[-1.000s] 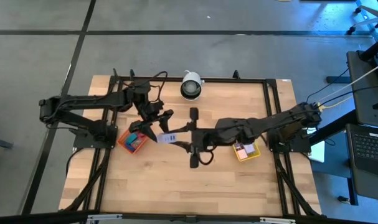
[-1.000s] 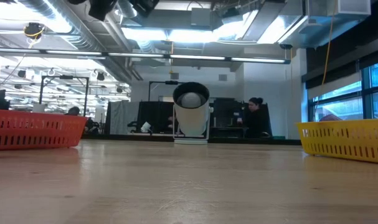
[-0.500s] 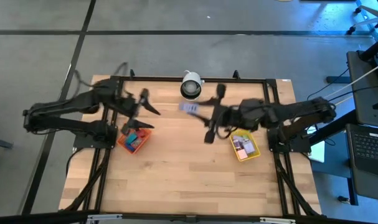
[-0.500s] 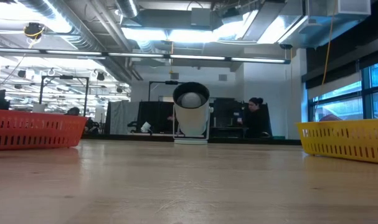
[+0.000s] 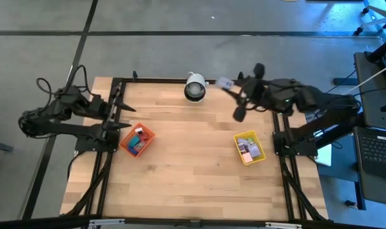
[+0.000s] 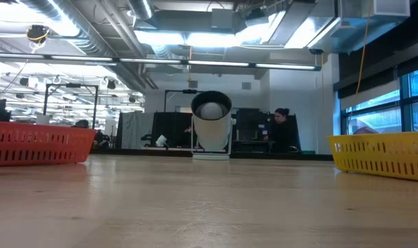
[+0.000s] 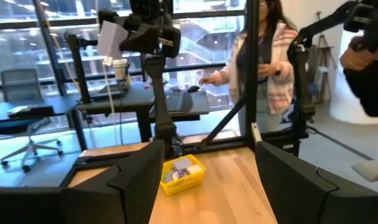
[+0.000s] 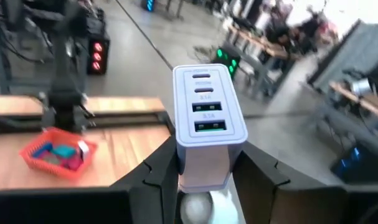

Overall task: Pick & Place Office items
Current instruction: Put the purple charger adapter into the yellow basket

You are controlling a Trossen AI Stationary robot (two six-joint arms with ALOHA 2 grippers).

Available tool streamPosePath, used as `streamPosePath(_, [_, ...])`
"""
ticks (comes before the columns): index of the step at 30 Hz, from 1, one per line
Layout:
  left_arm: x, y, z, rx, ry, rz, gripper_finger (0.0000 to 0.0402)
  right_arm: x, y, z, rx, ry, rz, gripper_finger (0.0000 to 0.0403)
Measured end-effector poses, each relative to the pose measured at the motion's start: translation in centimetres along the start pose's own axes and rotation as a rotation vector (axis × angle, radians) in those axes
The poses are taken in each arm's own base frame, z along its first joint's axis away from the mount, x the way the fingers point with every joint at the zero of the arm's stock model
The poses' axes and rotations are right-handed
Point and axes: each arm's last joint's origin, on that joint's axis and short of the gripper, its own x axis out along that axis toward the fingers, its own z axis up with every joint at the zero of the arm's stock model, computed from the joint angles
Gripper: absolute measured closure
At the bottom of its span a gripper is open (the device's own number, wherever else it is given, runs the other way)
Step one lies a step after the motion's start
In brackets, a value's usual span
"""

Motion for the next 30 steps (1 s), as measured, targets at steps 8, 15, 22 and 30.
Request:
streamPosePath(8, [-0.9, -0.1, -2.4, 0.018, -0.07, 0.085, 0.0153, -4.6, -3.4, -3.2, 0.11, 0.058, -0.051, 0.028])
streamPosePath(15, [-0.1, 0.4, -5.3, -0.029, -0.022, 0.239, 0.0153, -6.8, -4.1, -9.1, 0.233, 0.006, -0.056, 0.028])
streamPosePath(22, [0.8, 0.4, -7.8, -0.085, -0.009, 0.211, 0.0153, -6.1, -2.5, -15.9, 0.353, -0.01, -0.014, 0.028])
streamPosePath(30, [1.1, 0.2, -10.4, -0.108, -0.012, 0.192, 0.0153, -5.1, 0.6, -21.5, 0.437, -0.05, 0.088, 0.028])
